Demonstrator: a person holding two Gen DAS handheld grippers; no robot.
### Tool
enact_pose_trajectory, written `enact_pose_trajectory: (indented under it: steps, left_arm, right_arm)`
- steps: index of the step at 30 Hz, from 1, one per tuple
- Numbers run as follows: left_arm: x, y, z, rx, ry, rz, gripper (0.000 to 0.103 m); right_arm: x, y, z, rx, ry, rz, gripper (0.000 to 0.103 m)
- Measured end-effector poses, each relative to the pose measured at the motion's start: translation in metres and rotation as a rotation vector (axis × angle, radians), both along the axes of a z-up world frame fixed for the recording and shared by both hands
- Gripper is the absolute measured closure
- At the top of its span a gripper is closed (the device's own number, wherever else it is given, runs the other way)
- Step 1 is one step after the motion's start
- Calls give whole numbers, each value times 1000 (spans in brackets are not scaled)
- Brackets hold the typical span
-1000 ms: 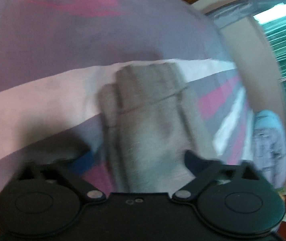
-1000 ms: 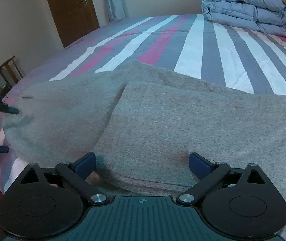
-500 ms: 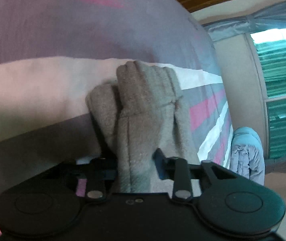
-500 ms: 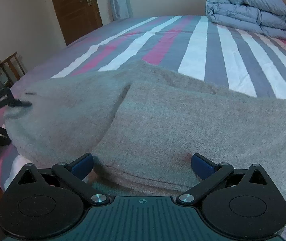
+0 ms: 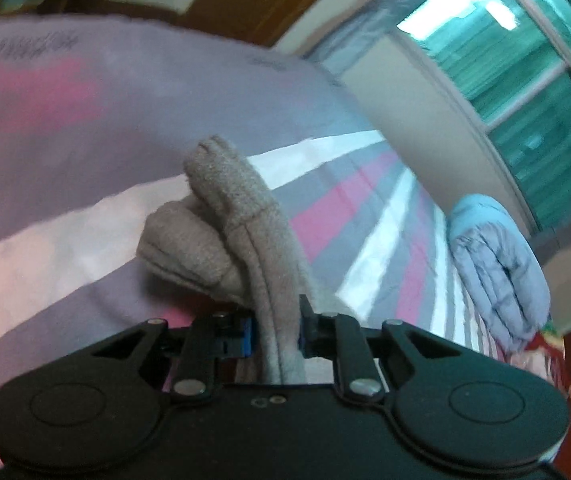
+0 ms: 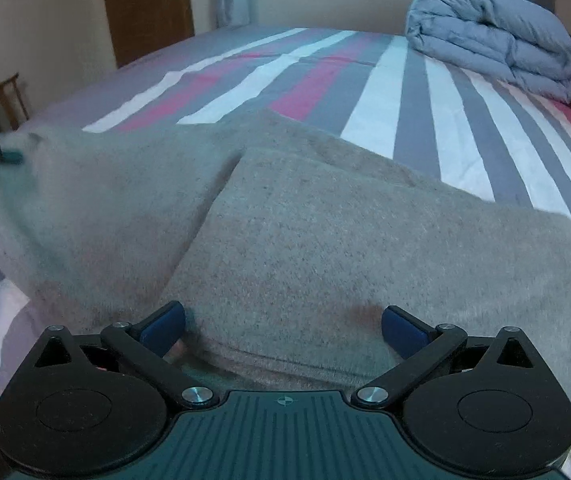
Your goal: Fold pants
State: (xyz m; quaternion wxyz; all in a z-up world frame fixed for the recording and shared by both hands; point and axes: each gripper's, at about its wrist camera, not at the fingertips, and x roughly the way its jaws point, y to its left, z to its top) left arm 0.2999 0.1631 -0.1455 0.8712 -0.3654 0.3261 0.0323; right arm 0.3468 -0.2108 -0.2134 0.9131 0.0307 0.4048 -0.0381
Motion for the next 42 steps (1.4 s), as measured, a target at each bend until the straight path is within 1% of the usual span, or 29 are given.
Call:
enact_pose_trajectory:
  steps: [3,4,7,9,10,12,14,16,17,19,20,21,22,23,24,25,26,28,29,30,32,34,36,38,40,41,42]
  left_arm:
    - [0,-31,27,108,-70,-86,95]
    - [-1,-46,37,141,-101,-135,93]
    - [-2,-96,60,218,-170,-276,93]
    - [-5,-133,68,254,-203,-372,93]
    - [-6,-157,70,271,-209,-440,93]
    - [-11,-198,64,297,-205,-542,93]
    - [-19,-241,51,322,-182,-655,93]
    - [-26,-276,32,337,-135,-744,93]
    - [-31,-293,20,360,-96,-786,93]
    - [-41,-318,0,443,-33,-857,91]
    - [-46,-329,-9,508,-17,-879,89]
    - [-51,-333,-10,562,-28,-874,89]
    - [-57,-336,-9,593,-43,-875,82]
    - [-60,-335,-5,594,-45,-879,75]
    - [-61,-333,-1,576,-37,-883,72]
    - [-62,-329,5,545,-28,-890,65]
    - [-64,-323,9,532,-33,-883,52]
    - [-67,-318,17,561,-68,-827,34]
    - [-70,-310,22,573,-81,-797,34]
    - [-70,-304,26,568,-78,-775,34]
    - [-65,-284,27,541,-47,-717,34]
    - [-48,-269,23,533,2,-654,34]
    - [-37,-248,17,495,57,-593,34]
    - [-28,-237,12,460,89,-552,34]
    - [-19,-232,3,460,132,-527,33]
    - [-15,-230,-3,457,154,-529,33]
    - [-12,-231,-7,453,165,-531,33]
  right_arm:
    - [-2,-2,1,11,-7,5,0]
    - [-3,-3,1,19,-11,4,0]
    - [-14,-13,7,82,-51,-16,0]
    - [-22,-23,12,104,-76,-50,1]
    - [-27,-30,16,119,-90,-68,1]
    - [-39,-50,23,162,-108,-118,1]
    - [-52,-77,33,207,-131,-174,1]
    - [-69,-107,42,236,-148,-226,1]
    - [-77,-120,46,249,-157,-246,1]
    - [-95,-147,52,307,-175,-274,1]
    - [-103,-157,55,330,-182,-287,1]
    - [-111,-165,58,354,-192,-294,1]
    - [-118,-173,60,381,-202,-296,1]
    - [-123,-179,62,417,-209,-291,1]
    - [-125,-183,62,463,-211,-283,0]
    - [-127,-186,62,507,-210,-276,1]
    - [-127,-186,61,545,-212,-274,1]
    - [-125,-185,59,625,-204,-269,1]
    - [-124,-184,59,652,-203,-262,1]
    - [-121,-181,58,668,-195,-258,1]
    - [-115,-177,57,677,-169,-259,1]
    - [-108,-173,53,682,-136,-274,1]
    - [-102,-170,50,658,-119,-302,1]
    - [-97,-169,51,604,-114,-341,1]
    - [-92,-166,54,571,-113,-360,19]
    - [-88,-166,52,578,-103,-368,29]
    - [-85,-167,50,598,-95,-380,30]
